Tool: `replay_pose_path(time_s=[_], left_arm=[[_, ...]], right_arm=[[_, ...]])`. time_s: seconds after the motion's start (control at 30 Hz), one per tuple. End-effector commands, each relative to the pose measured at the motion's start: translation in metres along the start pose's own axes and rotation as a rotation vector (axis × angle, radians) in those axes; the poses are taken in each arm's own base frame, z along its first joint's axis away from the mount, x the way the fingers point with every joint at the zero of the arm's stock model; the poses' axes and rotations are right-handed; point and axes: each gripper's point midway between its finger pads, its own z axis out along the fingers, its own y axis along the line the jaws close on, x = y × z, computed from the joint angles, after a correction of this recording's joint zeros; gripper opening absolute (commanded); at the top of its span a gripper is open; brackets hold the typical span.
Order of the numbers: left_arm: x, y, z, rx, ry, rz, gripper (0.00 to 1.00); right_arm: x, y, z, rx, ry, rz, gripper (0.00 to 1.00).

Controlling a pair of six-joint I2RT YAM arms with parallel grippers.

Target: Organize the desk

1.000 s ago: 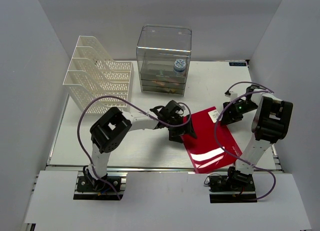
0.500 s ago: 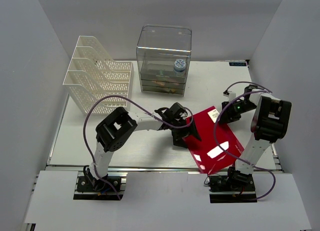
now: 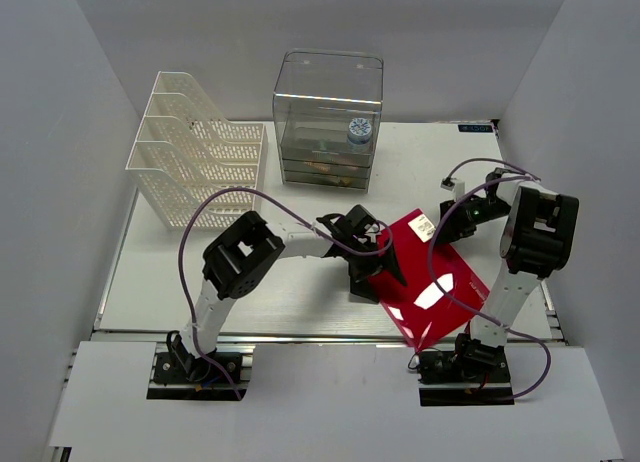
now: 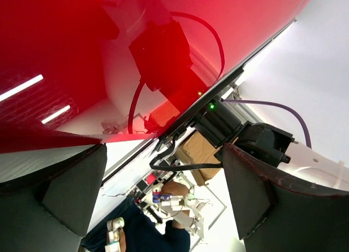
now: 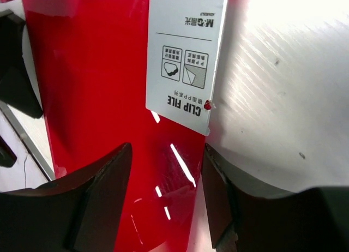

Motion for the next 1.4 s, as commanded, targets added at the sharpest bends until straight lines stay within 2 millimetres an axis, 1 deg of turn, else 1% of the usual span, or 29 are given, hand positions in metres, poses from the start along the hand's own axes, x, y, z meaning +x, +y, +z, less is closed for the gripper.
replay_pose_path(time_s=[0.0, 0.03, 0.07, 0.17, 0.23, 0.33, 0.47, 0.5, 0.53, 0.57, 0.6, 0.63, 0.67, 0.7, 0.73, 0.8, 0.83, 0.9, 0.93, 0.97, 1.0, 1.03, 1.1, 1.17, 1.23, 1.37], left_arm=[[-0.043, 0.116, 0.040, -0.319, -0.186, -0.023, 0.98], [-0.043, 0.115, 0.040, -0.318, -0.188, -0.022, 0.98], [-0.045, 0.115, 0.041, -0.320, -0.188, -0.021, 0.98], [-0.048, 0.112, 0.041, -0.320, -0.193, -0.012, 0.98], [-0.052, 0.114, 0.040, -0.323, -0.197, -0.019, 0.98], [-0.054, 0.116, 0.043, -0.328, -0.195, -0.014, 0.98], [-0.055, 0.118, 0.045, -0.332, -0.194, -0.006, 0.98], [-0.055, 0.117, 0.045, -0.328, -0.190, -0.001, 0.98], [-0.055, 0.117, 0.046, -0.326, -0.188, 0.001, 0.98], [-0.056, 0.116, 0.046, -0.325, -0.186, 0.003, 0.98], [-0.056, 0.114, 0.047, -0.318, -0.183, 0.010, 0.98], [-0.056, 0.112, 0.047, -0.308, -0.182, 0.014, 0.98], [-0.056, 0.111, 0.047, -0.309, -0.182, 0.019, 0.98], [-0.057, 0.110, 0.047, -0.308, -0.182, 0.021, 0.98], [-0.057, 0.108, 0.047, -0.305, -0.180, 0.023, 0.98], [-0.058, 0.106, 0.047, -0.302, -0.181, 0.029, 0.98], [-0.059, 0.105, 0.047, -0.299, -0.181, 0.031, 0.98], [-0.059, 0.105, 0.048, -0.299, -0.177, 0.034, 0.98], [-0.059, 0.103, 0.048, -0.295, -0.177, 0.037, 0.98], [-0.059, 0.102, 0.047, -0.294, -0.177, 0.043, 0.98], [-0.060, 0.102, 0.047, -0.298, -0.180, 0.045, 0.98], [-0.059, 0.103, 0.047, -0.300, -0.178, 0.048, 0.98], [-0.059, 0.104, 0.046, -0.303, -0.178, 0.054, 0.98], [-0.059, 0.103, 0.047, -0.300, -0.177, 0.061, 0.98], [-0.059, 0.103, 0.048, -0.297, -0.172, 0.068, 0.98], [-0.061, 0.103, 0.049, -0.295, -0.170, 0.076, 0.98]], right_arm=[[0.032, 0.036, 0.018, -0.194, 0.127, 0.068, 0.58], [0.033, 0.040, 0.021, -0.235, 0.121, 0.046, 0.58], [0.035, 0.047, 0.020, -0.267, 0.130, 0.057, 0.58], [0.036, 0.058, 0.019, -0.331, 0.124, 0.028, 0.57], [0.035, 0.068, 0.018, -0.378, 0.113, 0.014, 0.57], [0.041, 0.076, 0.019, -0.399, 0.118, -0.019, 0.57], [0.045, 0.078, 0.024, -0.392, 0.124, -0.029, 0.57], [0.041, 0.076, 0.024, -0.367, 0.106, -0.044, 0.56], [0.044, 0.078, 0.025, -0.361, 0.104, -0.042, 0.56], [0.044, 0.082, 0.027, -0.359, 0.104, -0.062, 0.56], [0.039, 0.085, 0.025, -0.347, 0.084, -0.115, 0.56], [0.039, 0.087, 0.024, -0.334, 0.075, -0.157, 0.55], [0.048, 0.096, 0.028, -0.341, 0.085, -0.186, 0.55], [0.043, 0.101, 0.024, -0.312, 0.056, -0.257, 0.55], [0.046, 0.102, 0.028, -0.302, 0.040, -0.301, 0.55], [0.039, 0.110, 0.025, -0.312, 0.001, -0.345, 0.55], [0.040, 0.116, 0.023, -0.343, -0.003, -0.351, 0.55], [0.034, 0.121, 0.024, -0.391, -0.015, -0.319, 0.53], [0.036, 0.126, 0.022, -0.423, 0.002, -0.269, 0.47], [0.031, 0.124, 0.024, -0.447, 0.007, -0.251, 0.44], [0.027, 0.124, 0.023, -0.460, -0.002, -0.224, 0.38], [0.027, 0.126, 0.023, -0.472, 0.002, -0.205, 0.36], [0.024, 0.129, 0.024, -0.483, -0.009, -0.191, 0.37], [0.024, 0.134, 0.024, -0.501, -0.018, -0.177, 0.40], [0.028, 0.138, 0.027, -0.511, -0.003, -0.186, 0.45], [0.035, 0.142, 0.033, -0.540, 0.009, -0.169, 0.47]])
